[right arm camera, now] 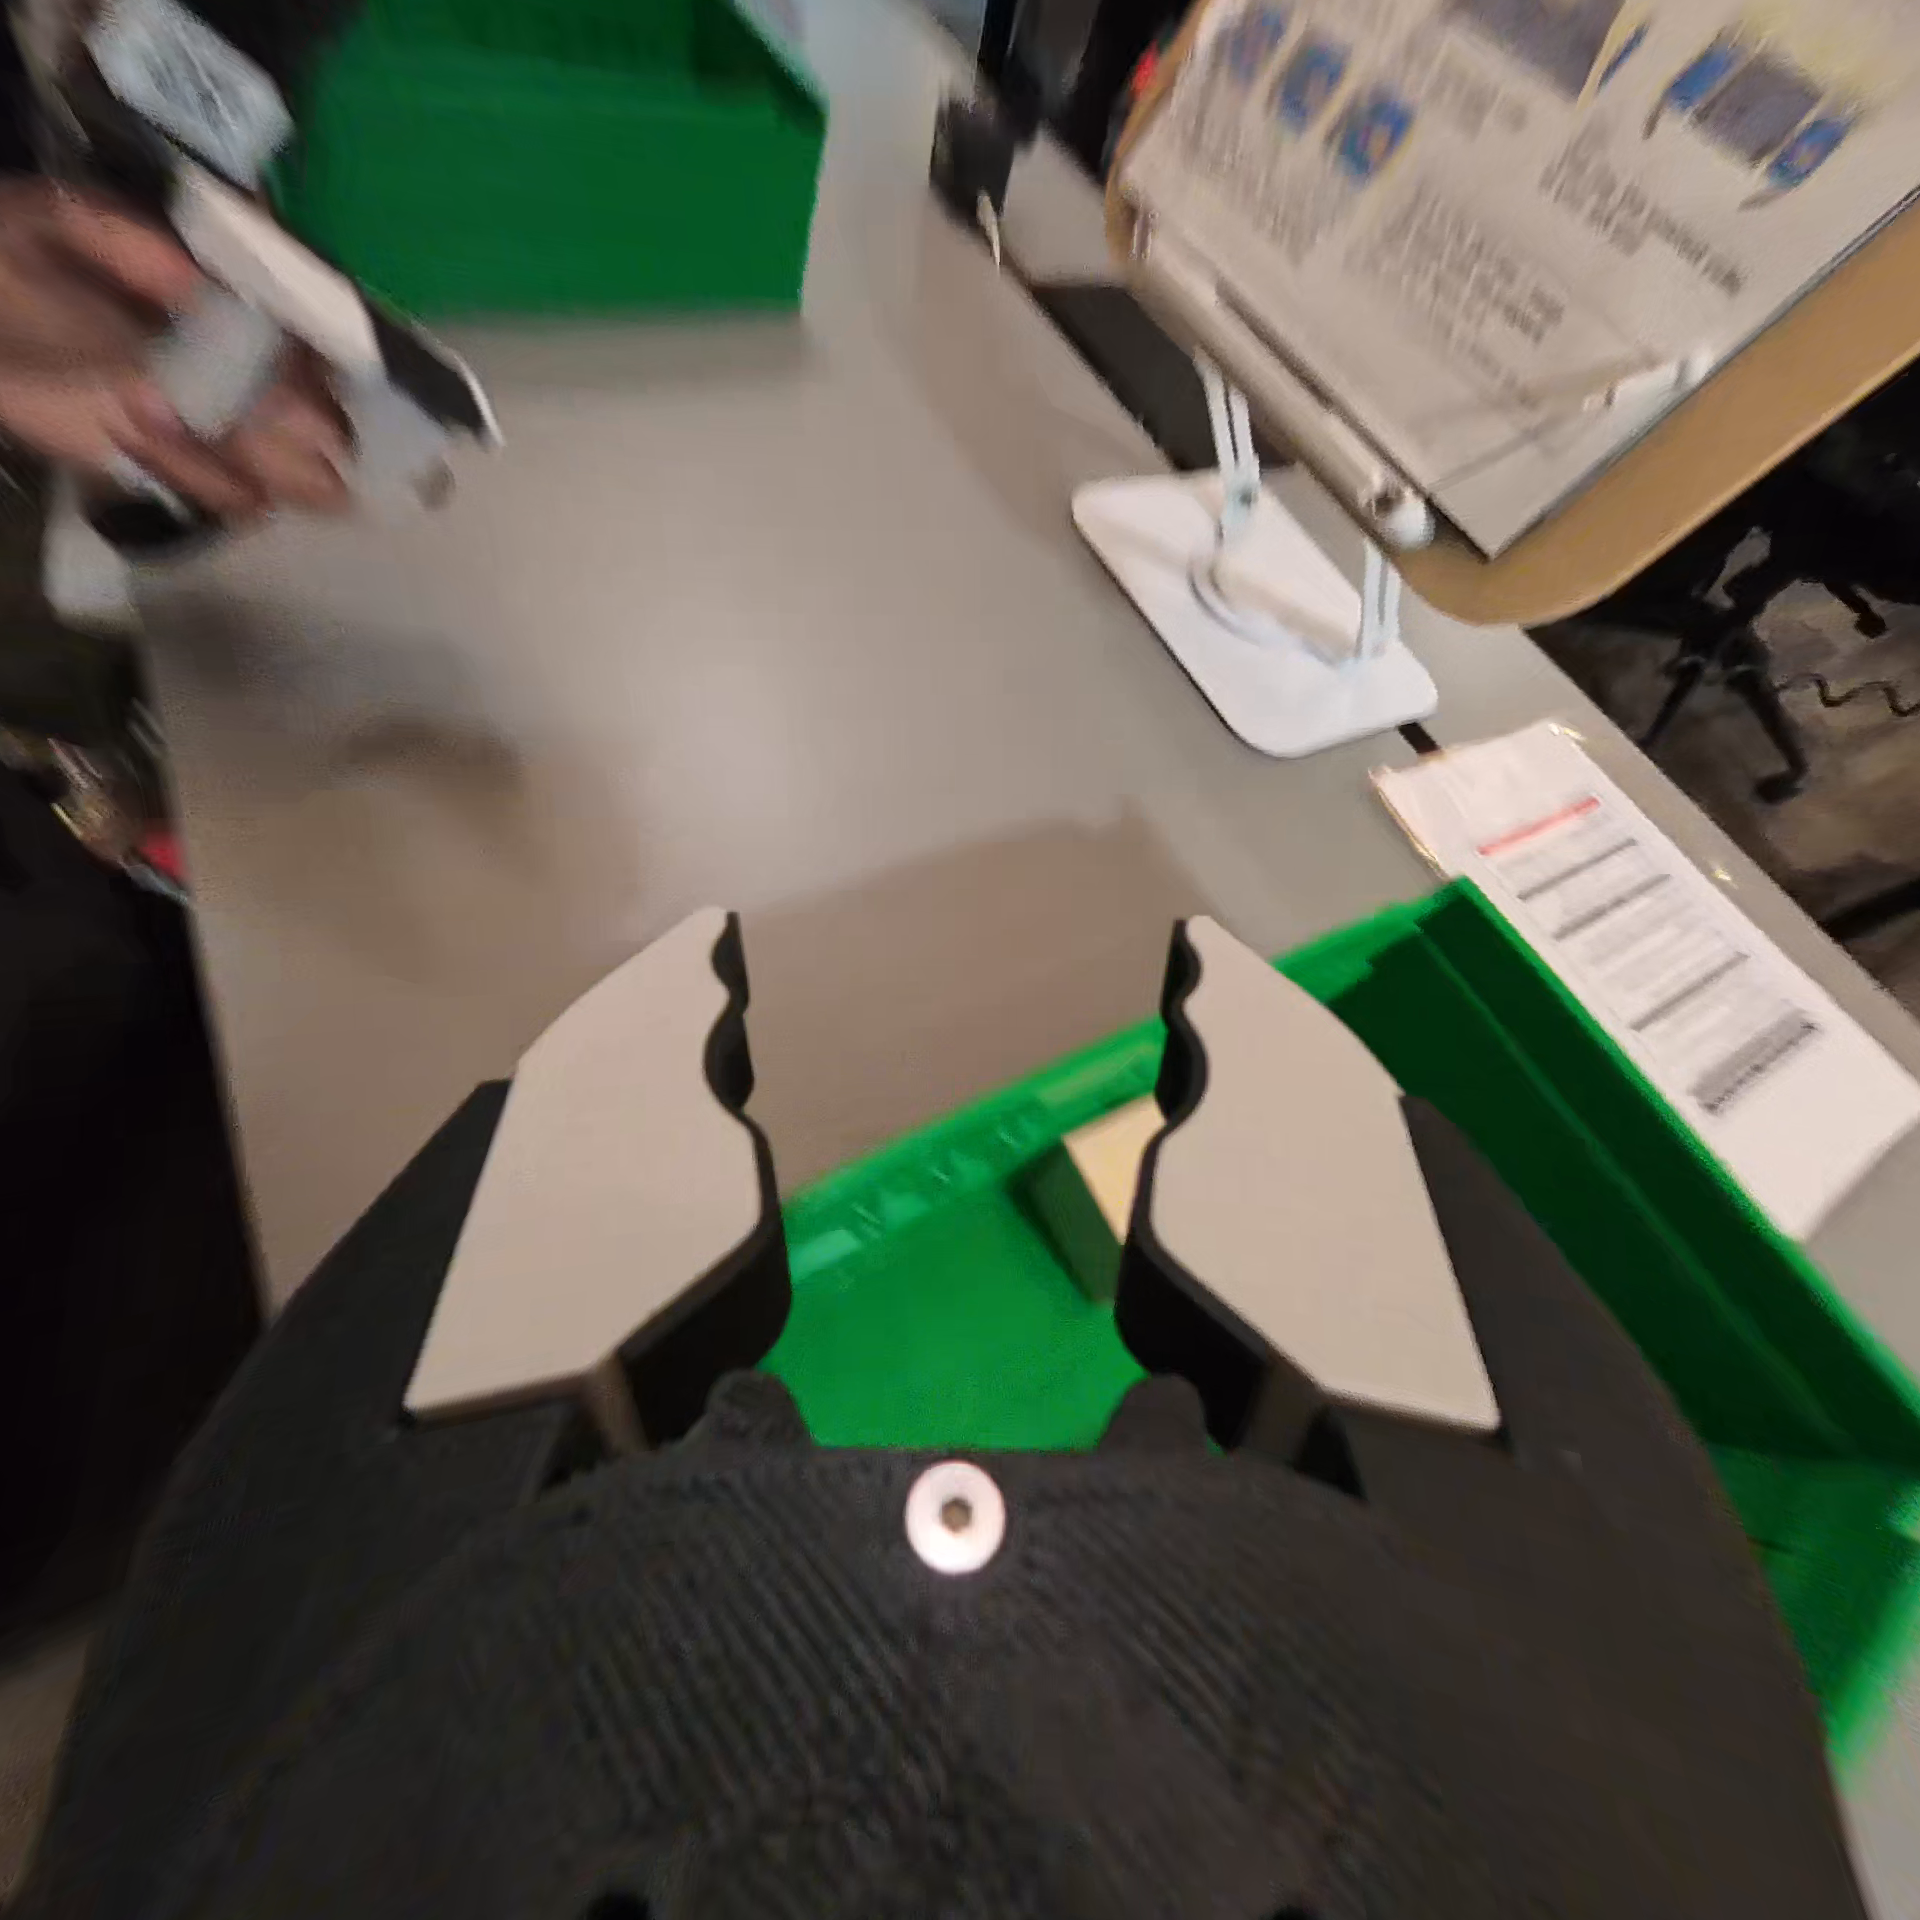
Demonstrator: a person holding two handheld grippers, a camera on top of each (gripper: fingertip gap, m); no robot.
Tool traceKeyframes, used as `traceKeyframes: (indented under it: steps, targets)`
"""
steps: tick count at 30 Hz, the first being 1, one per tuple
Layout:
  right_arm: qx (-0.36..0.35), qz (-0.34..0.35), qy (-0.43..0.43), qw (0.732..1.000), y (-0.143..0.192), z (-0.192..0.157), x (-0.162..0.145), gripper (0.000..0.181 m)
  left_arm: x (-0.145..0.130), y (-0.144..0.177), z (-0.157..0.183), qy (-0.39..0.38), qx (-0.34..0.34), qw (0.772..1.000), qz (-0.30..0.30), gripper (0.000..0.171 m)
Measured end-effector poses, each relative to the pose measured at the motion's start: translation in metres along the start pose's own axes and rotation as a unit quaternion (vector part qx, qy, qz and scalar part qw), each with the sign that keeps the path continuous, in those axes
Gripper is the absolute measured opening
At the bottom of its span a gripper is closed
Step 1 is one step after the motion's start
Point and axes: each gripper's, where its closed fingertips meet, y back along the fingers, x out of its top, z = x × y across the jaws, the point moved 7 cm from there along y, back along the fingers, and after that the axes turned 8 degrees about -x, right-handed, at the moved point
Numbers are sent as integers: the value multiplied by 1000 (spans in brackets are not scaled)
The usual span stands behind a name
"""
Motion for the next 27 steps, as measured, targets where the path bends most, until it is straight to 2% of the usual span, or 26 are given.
traceKeyframes:
  steps: [2,4,7,10,12,14,17,19,21,22,24,27]
  targets:
    - [30,54,-83,995,2,-32,16,86,6,4,8,-19,-13,1000,-4,35]
    - [96,104,-172,975,-5,-72,31,91,10,10,18,-36,-27,999,-9,37]
    - [170,139,-246,944,-30,-129,42,91,19,31,28,-68,2,998,-4,37]
    - [214,89,-250,940,-63,-179,36,91,33,65,37,-108,55,993,4,38]
    - [231,24,-196,953,-76,-203,29,91,47,98,43,-151,116,982,5,39]
    - [220,18,-161,962,-85,-218,25,88,64,135,48,-201,192,961,-4,39]
    - [267,-5,-160,950,-97,-241,22,87,95,188,52,-260,281,923,-45,43]
    - [279,-8,-157,947,-102,-249,21,85,118,215,48,-299,318,894,-103,49]
    - [291,-14,-163,943,-106,-255,21,85,131,235,34,-321,313,864,-229,65]
    - [297,-16,-169,940,-107,-257,20,85,135,245,23,-317,314,842,-302,66]
    - [303,-20,-183,935,-109,-258,18,84,143,261,-2,-294,331,797,-411,68]
    - [302,-20,-200,932,-110,-255,17,82,155,274,-41,-276,345,732,-518,67]
